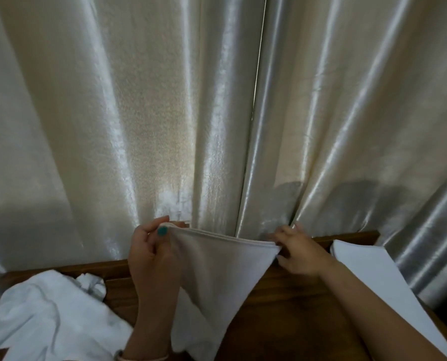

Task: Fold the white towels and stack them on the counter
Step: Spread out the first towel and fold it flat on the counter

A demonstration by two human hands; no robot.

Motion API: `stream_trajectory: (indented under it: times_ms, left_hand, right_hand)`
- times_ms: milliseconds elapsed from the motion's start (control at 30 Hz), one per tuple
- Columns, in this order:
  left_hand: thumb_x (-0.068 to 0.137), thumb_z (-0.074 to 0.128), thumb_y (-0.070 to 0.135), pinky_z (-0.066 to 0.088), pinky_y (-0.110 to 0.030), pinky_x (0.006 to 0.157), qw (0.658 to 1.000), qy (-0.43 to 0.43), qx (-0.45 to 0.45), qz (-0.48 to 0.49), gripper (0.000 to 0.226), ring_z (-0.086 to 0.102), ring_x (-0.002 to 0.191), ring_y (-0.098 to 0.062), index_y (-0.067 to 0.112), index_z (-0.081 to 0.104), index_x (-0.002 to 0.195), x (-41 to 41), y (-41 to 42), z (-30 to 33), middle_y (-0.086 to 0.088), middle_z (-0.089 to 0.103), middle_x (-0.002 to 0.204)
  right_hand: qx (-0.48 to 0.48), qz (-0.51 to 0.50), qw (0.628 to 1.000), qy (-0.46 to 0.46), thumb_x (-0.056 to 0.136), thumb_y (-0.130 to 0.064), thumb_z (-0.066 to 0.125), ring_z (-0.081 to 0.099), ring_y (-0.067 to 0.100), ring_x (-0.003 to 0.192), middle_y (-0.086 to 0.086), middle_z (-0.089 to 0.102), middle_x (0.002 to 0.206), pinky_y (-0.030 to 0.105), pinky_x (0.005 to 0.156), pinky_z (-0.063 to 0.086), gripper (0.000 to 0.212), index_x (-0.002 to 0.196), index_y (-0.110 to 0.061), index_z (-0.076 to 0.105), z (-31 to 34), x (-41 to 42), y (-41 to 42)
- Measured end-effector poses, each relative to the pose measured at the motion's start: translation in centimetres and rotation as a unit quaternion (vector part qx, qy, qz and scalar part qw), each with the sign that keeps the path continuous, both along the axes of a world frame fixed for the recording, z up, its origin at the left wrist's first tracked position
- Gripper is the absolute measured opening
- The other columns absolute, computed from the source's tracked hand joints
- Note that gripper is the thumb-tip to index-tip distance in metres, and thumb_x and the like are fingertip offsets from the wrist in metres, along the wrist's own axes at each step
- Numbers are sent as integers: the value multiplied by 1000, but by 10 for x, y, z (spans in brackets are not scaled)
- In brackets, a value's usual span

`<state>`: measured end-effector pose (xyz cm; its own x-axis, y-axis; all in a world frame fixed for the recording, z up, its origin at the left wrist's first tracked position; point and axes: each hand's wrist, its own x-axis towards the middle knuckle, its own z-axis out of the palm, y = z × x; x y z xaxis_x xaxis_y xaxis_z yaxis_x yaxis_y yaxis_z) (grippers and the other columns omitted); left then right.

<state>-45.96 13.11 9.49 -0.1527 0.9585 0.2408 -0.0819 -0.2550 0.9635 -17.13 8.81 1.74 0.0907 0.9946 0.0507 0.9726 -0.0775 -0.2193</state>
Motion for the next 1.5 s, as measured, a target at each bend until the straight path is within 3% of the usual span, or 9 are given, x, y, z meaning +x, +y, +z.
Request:
stream_trajectory:
  times_ms: [233,400,533,700,867,1033,1300,1400,1500]
  left_hand:
    - [95,39,2,37,3,59,997,40,14,58,21,53,71,23,9,57,105,-11,-3,-13,23,57,82]
    - [98,39,9,41,-4,69,998,35,-5,53,16,58,83,5,15,53,104,-13,-9,-22,12,64,88]
    - [97,38,9,45,-18,73,998,14,-33,44,17,59,85,-4,16,52,106,-16,-22,-28,4,65,96]
    - [97,37,6,37,0,60,997,21,-32,70,22,49,78,2,8,52,113,-28,-61,-25,4,56,97]
    - [98,37,8,37,-2,65,996,36,-8,83,26,51,94,-13,5,55,117,-48,-89,-15,-2,54,105]
    - [98,38,9,38,-9,69,994,54,21,90,25,51,96,-13,7,55,116,-63,-107,-4,-1,55,107]
    - [96,35,7,38,-25,86,993,55,16,99,28,51,101,-15,5,55,116,-71,-115,-1,-6,57,112]
    - [96,35,6,38,-26,85,993,59,9,100,28,50,100,-15,6,55,117,-73,-117,1,-6,56,112]
    - [97,35,7,39,-27,87,993,62,3,105,28,50,101,-15,5,54,118,-76,-121,0,-6,55,113]
  right_hand:
    - [95,-86,990,-61,85,-13,70,40,36,126,9,48,128,46,102,44,14,99,-10,72,24,16,-15]
    - [139,-149,965,-166,80,-11,72,41,46,126,8,54,125,47,106,37,13,93,-16,74,48,-1,-39]
    - [180,-180,944,-208,66,-7,75,65,33,94,8,60,120,49,116,16,16,77,-18,76,53,-13,-63]
    - [201,-198,937,-204,73,-10,69,57,37,112,3,51,122,37,116,-15,16,82,-21,76,59,-32,-103]
    - [294,-161,932,-139,64,9,71,61,28,89,13,52,115,53,117,14,27,84,-8,67,76,-51,-136]
    - [290,-162,939,-91,70,15,57,44,40,109,20,45,127,49,100,40,30,93,-3,51,85,-70,-153]
    - [201,-210,950,-116,78,18,48,24,42,127,18,21,149,51,108,24,41,111,-5,52,85,-83,-166]
    - [191,-197,956,-102,77,12,46,42,34,113,10,53,118,46,105,28,36,102,-13,48,82,-82,-171]
    - [185,-190,964,-30,85,-4,52,59,27,78,-1,59,76,38,74,46,19,91,-21,46,82,-81,-180]
